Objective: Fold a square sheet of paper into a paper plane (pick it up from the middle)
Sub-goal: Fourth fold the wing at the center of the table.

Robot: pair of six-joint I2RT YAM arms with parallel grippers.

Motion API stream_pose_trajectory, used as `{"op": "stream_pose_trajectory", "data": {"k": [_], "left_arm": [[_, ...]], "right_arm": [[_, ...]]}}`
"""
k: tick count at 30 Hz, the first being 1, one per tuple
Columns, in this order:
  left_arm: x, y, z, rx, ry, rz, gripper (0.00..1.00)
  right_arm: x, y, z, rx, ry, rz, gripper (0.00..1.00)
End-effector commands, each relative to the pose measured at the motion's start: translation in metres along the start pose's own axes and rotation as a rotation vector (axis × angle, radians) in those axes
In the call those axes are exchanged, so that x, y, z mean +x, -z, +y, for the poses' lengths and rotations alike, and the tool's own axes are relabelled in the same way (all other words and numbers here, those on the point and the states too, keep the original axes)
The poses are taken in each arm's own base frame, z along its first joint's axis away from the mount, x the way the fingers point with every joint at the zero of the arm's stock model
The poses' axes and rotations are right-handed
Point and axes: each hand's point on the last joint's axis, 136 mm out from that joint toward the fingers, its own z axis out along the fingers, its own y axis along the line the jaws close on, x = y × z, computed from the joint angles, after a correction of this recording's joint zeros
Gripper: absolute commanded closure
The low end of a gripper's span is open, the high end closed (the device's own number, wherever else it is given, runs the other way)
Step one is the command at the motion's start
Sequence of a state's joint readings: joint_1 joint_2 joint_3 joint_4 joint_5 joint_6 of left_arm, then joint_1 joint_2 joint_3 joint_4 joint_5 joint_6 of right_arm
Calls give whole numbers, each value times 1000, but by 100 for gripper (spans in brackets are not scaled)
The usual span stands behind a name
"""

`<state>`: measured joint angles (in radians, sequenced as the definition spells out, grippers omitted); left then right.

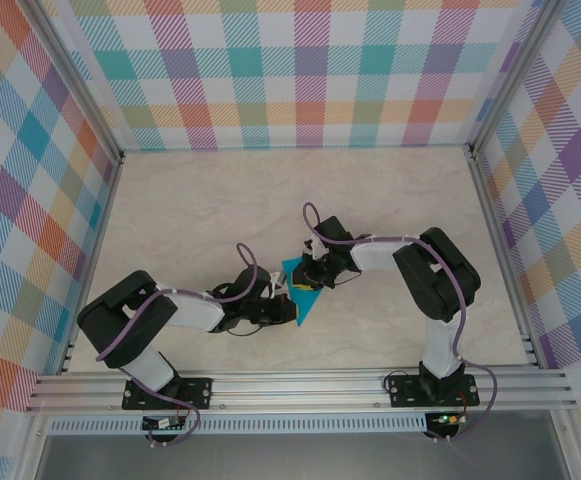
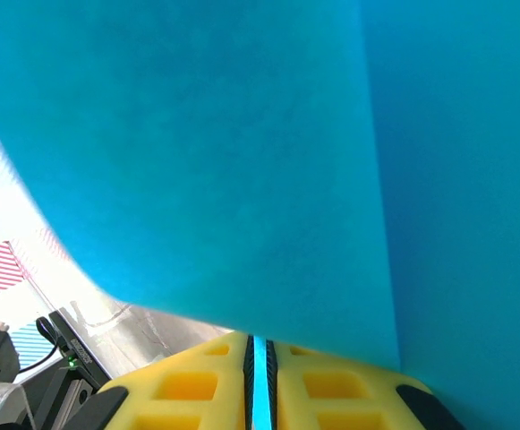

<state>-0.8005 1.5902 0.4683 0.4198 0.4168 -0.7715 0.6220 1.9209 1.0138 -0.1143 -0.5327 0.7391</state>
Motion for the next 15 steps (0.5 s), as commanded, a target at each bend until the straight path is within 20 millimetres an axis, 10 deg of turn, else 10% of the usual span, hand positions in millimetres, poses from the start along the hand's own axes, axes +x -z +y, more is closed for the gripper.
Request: {"op": "stream_pose_trajectory", "data": {"k": [1,15], "left_arm": [[55,7,23,-93,47,184,89],[-28,50,-42,-43,5,-138,80]], "right_arm": [[15,-12,-49,145,-61,35,86],[15,-11,-49,144,-58,31,86]]}}
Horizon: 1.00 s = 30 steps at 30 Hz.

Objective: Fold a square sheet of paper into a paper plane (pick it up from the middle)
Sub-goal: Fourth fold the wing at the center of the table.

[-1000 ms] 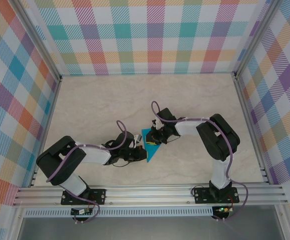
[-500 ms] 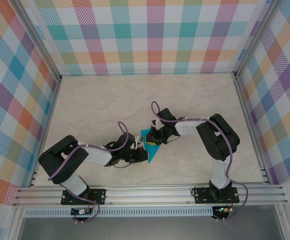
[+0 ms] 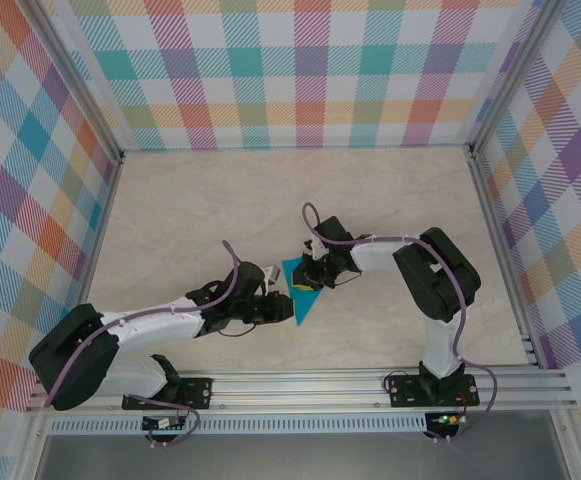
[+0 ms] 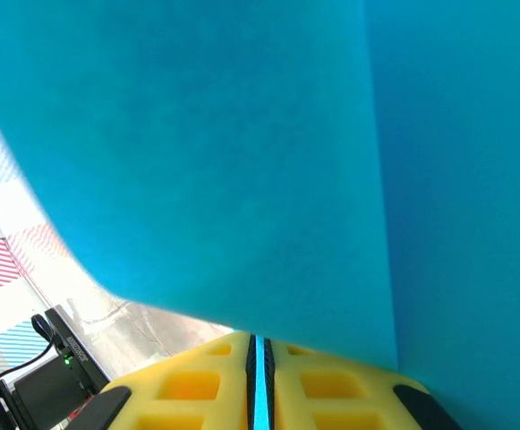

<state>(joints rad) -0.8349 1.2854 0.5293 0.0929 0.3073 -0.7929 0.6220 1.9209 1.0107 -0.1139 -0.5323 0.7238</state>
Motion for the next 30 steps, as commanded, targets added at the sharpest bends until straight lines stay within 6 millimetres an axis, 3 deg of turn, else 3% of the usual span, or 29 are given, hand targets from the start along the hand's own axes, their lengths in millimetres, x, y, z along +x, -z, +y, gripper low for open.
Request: {"op": "stream_pose_trajectory", "data": {"k": [1,8,13,25,30], "left_arm": [[-23,-5,-7,-4,24,-61,81],[-30,-39,-13,41,41,-27,87],[-24,-52,1,9,58,-4,89],[39,-64,36,-40,95,170,90],[57,-66,40,-40,93,217,90]], "right_arm": [[14,-11,-48,143,-73,31,86],[14,-13,-48,140,-74,33,86],[14,-13,-47,136,-74,33,86],[15,-13,-50,144,-81,34,86],[15,-13,-51,148,-83,32,86]]}}
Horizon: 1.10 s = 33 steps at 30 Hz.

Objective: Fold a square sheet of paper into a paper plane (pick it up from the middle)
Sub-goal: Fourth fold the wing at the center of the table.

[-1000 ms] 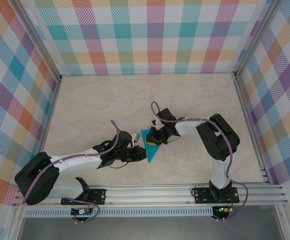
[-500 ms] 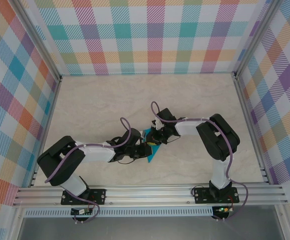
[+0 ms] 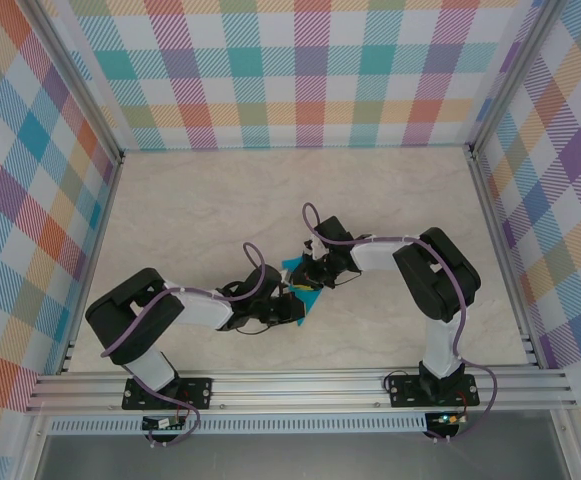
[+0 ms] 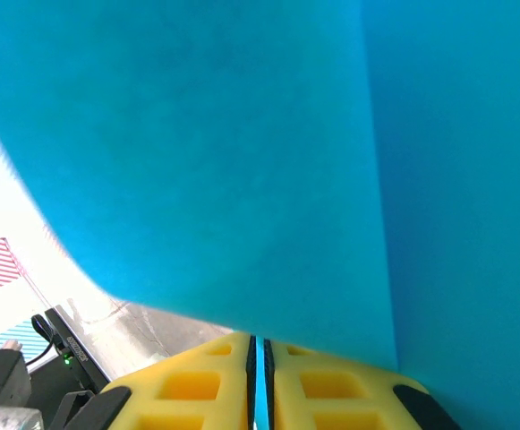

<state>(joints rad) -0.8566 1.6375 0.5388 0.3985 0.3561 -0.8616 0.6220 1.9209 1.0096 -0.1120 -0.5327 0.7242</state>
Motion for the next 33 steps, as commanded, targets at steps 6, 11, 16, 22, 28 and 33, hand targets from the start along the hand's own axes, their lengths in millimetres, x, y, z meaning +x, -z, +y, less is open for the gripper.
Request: {"op": "stream_pose_trajectory", "data": {"k": [6,11,16,22,28,33], "left_arm": [[57,-6,32,-68,47,171,90],[68,-3,37,-81,48,201,90],[81,0,31,-79,9,241,90],[76,17,29,-104,-16,195,90],[41,55,18,-141,-30,9,87],[12,92,31,-168,61,-127,84]], "right_arm": [[17,-13,-53,152,-87,33,86],[18,-14,-56,161,-92,32,86],[18,-14,-57,166,-99,27,86],[16,-14,-61,171,-136,5,87],[16,-14,-67,184,-211,-55,87],[20,-12,-71,210,-283,-118,86]]}}
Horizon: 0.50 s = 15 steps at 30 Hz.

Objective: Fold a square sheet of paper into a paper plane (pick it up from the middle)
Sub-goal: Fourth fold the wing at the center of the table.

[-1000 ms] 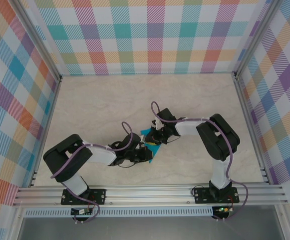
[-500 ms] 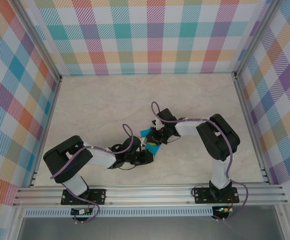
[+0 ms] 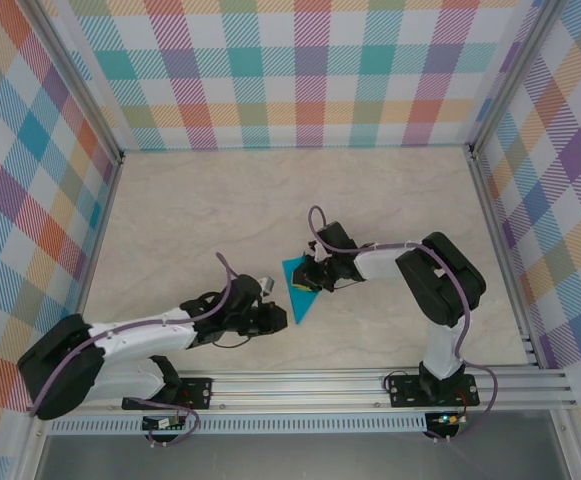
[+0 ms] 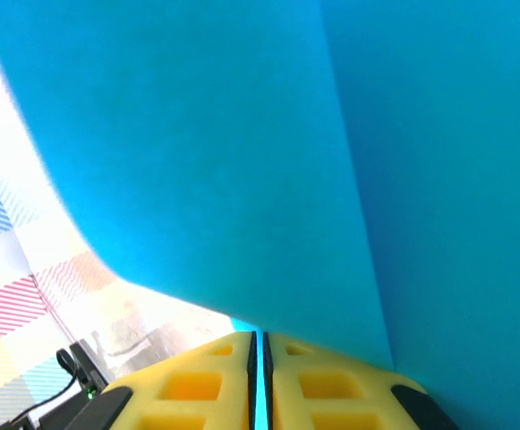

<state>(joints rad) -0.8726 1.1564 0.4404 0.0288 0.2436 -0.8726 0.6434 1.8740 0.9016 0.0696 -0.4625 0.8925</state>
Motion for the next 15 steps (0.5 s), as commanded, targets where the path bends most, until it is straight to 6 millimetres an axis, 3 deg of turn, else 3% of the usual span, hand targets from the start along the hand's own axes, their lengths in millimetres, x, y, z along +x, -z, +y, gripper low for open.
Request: {"op": "stream_pose_trajectory", "data": {"k": [1,6,15], "left_arm": [[-9,17,35,-111,70,-56,82],[-22,22,12,-23,54,-80,80],[-44,2,-22,57,32,-69,81]], "right_arm": [[19,-7,-73,252,-195,-38,86],[24,-7,-71,261,-221,-72,86],[21,-2,-50,222,-121,-49,85]]}}
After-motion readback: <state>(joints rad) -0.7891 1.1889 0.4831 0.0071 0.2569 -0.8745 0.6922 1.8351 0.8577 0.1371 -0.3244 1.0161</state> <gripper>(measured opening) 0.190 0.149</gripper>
